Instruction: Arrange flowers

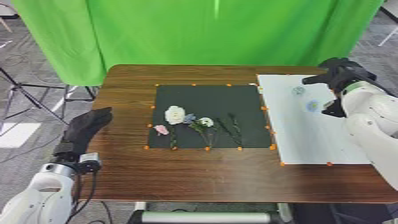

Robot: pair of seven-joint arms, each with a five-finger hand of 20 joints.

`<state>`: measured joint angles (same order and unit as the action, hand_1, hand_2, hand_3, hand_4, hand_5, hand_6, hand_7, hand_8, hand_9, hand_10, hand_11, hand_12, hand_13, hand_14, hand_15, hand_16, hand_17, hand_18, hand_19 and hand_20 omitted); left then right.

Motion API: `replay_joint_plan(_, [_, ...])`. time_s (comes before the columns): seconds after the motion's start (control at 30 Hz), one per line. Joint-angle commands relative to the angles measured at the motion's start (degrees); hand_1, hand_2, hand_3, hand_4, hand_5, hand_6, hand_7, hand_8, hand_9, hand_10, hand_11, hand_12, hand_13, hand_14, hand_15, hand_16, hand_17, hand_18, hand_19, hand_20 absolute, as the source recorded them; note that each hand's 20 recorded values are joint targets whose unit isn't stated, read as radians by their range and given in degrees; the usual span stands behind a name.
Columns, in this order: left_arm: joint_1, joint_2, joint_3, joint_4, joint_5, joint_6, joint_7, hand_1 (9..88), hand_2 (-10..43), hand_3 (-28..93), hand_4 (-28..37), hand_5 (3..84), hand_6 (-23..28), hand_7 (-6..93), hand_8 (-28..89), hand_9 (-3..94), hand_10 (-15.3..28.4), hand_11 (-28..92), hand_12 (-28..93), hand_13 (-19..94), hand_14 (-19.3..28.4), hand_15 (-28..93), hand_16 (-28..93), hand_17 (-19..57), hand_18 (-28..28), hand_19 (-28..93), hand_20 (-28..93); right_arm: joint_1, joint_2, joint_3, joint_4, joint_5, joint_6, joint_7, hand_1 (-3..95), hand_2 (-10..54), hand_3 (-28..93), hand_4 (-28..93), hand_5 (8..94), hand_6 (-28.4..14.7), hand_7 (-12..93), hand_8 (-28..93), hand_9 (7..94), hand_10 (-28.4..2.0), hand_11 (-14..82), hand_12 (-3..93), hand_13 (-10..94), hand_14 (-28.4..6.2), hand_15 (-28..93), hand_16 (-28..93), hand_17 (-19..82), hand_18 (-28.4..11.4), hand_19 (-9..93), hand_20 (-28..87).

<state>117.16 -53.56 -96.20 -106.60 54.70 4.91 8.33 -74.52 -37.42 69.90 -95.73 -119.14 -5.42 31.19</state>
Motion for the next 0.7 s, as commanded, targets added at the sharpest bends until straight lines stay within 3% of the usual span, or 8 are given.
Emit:
replay_joint_plan(0.03, [0.1,-0.46,0.33,-0.27,0.24,-0.85,-0.69,20.3,1.0,65,-28.0,42.9,4.9,12.3,-6,40.7,13.7,18,11,32,16.3,8,1,2.6,10.9,5,12,-1.8,-2.3,-2.7,6.1,-0.9,-2.2,1.0,23.3,-9.5,57,-13,45.8,-4.4,7,-4,47.2,-19.0,6.6,22.3,70,-13.0,71,24,46,-21.7,92,50])
replay_joint_plan(0.4, [-0.2,-0.92,0.76,-0.07,0.23,-1.01,-0.82,20.3,1.1,65,-28.2,42.9,5.0,12.3,-6,40.7,13.7,18,11,32,16.2,8,1,2.6,10.8,5,12,1.7,-4.6,-8.0,11.7,-1.6,4.1,1.4,28.4,-9.5,59,-14,48.0,-3.7,10,-5,53.0,-18.1,7.8,23.1,72,-11.1,72,24,49,-20.3,93,50])
replay_joint_plan(0.53, [0.2,-1.00,0.53,-0.20,0.23,-0.99,-0.93,20.3,1.2,65,-28.1,43.0,4.9,12.3,-6,40.7,13.7,18,11,32,16.2,8,1,2.6,10.8,5,12,1.7,-4.4,-10.2,12.4,-1.9,8.1,1.0,39.5,-7.5,61,-17,56.2,-1.4,15,-7,63.4,-16.0,14.0,22.1,77,-7.9,71,25,54,-17.6,93,53])
replay_joint_plan(0.63, [0.7,-1.07,0.07,-0.52,0.16,-0.68,-0.95,20.3,1.2,65,-28.1,42.9,4.9,12.4,-6,40.7,13.7,18,11,32,16.3,8,1,2.6,10.8,5,12,2.2,-3.6,-12.2,12.7,-2.6,14.6,0.1,50.7,-7.0,57,-19,65.0,-0.5,18,3,74.4,-14.2,20.4,22.7,81,-5.7,70,26,58,-16.2,93,56])
replay_joint_plan(0.7, [0.5,-1.00,0.03,-0.51,0.21,-0.69,-1.07,20.3,1.2,65,-28.1,42.9,4.9,12.3,-6,40.7,13.7,18,11,32,16.3,8,1,2.6,10.8,5,12,2.6,-2.9,-12.5,12.0,-3.1,17.9,-0.3,57.5,-7.5,55,-19,72.6,0.3,22,7,81.4,-12.7,20.1,30.1,84,-4.4,70,26,60,-15.3,93,57])
